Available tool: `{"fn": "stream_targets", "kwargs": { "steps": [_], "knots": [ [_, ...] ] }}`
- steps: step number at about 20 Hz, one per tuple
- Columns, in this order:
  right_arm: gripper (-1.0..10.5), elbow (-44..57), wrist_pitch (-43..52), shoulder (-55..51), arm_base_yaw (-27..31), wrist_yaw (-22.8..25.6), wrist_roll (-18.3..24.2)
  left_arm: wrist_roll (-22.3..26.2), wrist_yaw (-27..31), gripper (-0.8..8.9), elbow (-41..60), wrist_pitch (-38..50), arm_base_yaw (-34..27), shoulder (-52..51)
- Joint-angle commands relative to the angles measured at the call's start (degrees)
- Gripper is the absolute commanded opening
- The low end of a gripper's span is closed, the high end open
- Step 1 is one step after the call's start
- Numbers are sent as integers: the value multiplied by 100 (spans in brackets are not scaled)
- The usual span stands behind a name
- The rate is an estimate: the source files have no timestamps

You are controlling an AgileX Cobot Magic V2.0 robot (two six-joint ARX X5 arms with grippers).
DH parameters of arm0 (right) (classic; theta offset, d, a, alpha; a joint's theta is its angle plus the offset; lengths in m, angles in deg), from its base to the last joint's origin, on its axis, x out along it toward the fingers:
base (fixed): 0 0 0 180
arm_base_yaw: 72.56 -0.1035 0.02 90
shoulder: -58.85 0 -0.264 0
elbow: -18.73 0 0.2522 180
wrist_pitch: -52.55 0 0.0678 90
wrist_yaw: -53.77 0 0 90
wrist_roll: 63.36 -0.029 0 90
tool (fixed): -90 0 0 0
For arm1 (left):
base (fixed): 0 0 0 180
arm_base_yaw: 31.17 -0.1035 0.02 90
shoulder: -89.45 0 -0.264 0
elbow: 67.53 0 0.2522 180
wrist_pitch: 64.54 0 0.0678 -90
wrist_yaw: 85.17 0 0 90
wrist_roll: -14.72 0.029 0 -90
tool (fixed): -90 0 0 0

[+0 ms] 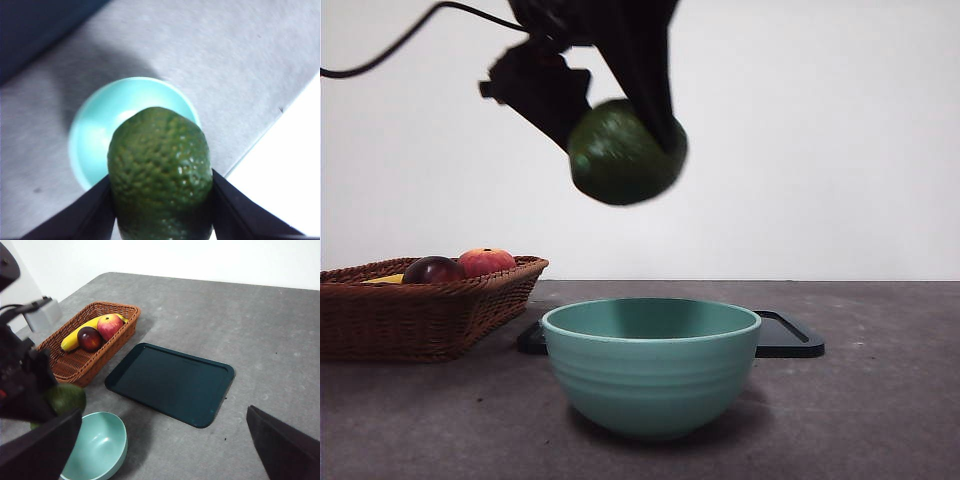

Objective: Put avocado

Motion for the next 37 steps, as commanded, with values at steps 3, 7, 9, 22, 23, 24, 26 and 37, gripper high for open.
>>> {"fn": "stream_targets", "kwargs": {
  "steps": [3,7,9,22,23,24,26,37],
  "knots": [
    [577,-79,48,9,-9,13,15,66,-28,140,-85,39,238,647],
    [577,-79,48,9,-9,13,17,76,120,139,-85,111,278,1178],
    [577,-79,48,9,-9,13,17,142,203,139,-85,101,271,1381],
    [577,-79,48,9,-9,17,17,197,210,149,-85,328,269,1875],
    [577,-79,48,9,-9,17,15,197,210,175,-85,332,269,1875],
    [577,-79,48,9,-9,17,15,199,210,250,-85,328,269,1875],
    [577,-79,48,11,-9,17,15,221,210,404,-87,337,269,1875],
    [577,-79,48,11,-9,13,15,522,208,441,-317,170,273,708]
  ]
}}
